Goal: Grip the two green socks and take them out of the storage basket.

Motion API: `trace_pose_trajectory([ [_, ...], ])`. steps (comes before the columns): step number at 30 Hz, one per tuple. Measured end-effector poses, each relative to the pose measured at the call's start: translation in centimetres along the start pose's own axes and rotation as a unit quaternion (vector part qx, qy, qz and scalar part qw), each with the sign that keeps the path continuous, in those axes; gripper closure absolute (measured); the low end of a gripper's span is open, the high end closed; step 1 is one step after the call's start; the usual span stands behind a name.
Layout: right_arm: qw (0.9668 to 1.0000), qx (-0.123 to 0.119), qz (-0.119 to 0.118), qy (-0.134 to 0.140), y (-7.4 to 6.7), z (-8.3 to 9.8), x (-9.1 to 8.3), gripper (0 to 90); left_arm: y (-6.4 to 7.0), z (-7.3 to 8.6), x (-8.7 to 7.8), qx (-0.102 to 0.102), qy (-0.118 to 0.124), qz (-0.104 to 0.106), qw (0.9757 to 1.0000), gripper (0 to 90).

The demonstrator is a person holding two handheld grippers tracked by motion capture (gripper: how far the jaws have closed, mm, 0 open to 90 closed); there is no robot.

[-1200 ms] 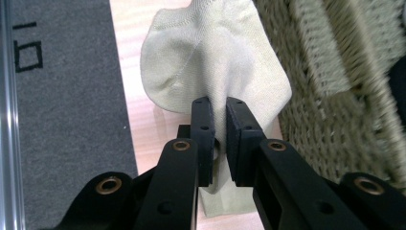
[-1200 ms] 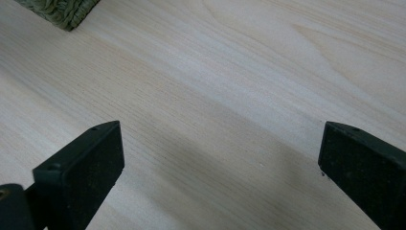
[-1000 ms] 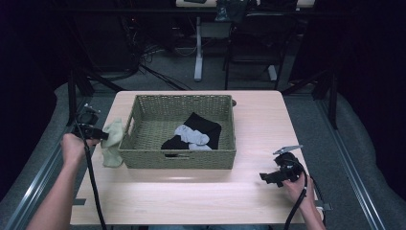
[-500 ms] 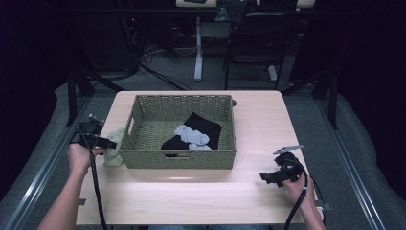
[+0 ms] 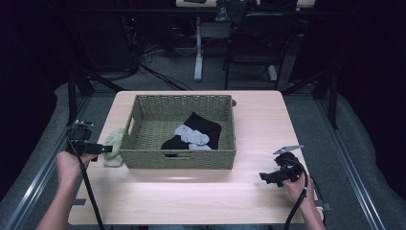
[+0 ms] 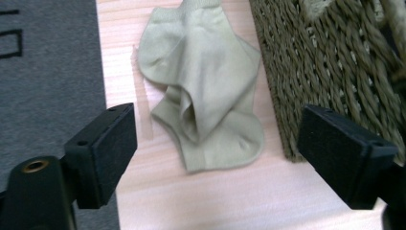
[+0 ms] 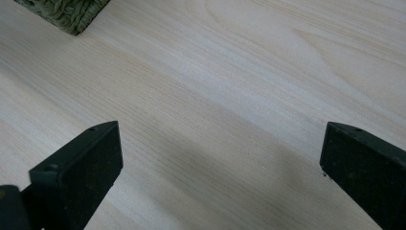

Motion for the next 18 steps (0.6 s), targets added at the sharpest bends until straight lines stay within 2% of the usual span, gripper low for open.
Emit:
trace_pose_trajectory([
  [5,1.0000,-0.001,-0.001,0.000,0.0,0.0,0.0,0.0,0.8,1.3,-1.2,0.008,0.021,-0.011,0.9997,9.2],
  [9,1.0000,-0.002,0.001,-0.002,0.0,0.0,0.0,0.0,1.6,2.1,-1.7,0.019,0.026,-0.016,0.9994,6.1],
  [10,1.0000,-0.003,0.001,-0.007,0.0,0.0,0.0,0.0,2.0,2.7,-2.0,0.028,0.024,-0.018,0.9992,5.2],
  [12,1.0000,-0.003,0.000,-0.004,-0.1,0.0,0.1,0.0,2.2,3.0,-2.1,0.027,0.028,-0.018,0.9991,4.5],
  [18,1.0000,-0.005,0.003,-0.007,0.0,0.0,0.1,0.0,3.5,5.2,-2.5,0.039,0.028,-0.023,0.9986,1.3],
])
Point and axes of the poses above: each handheld gripper's, and its own axes: x roughly forward along the jaws, z roughly out of its underside, y roughly to its right, the point moved 5 cm from there along x, roughly forward along the jaws, and after that the axes turned 11 degrees about -z, right-handed, at the moved point
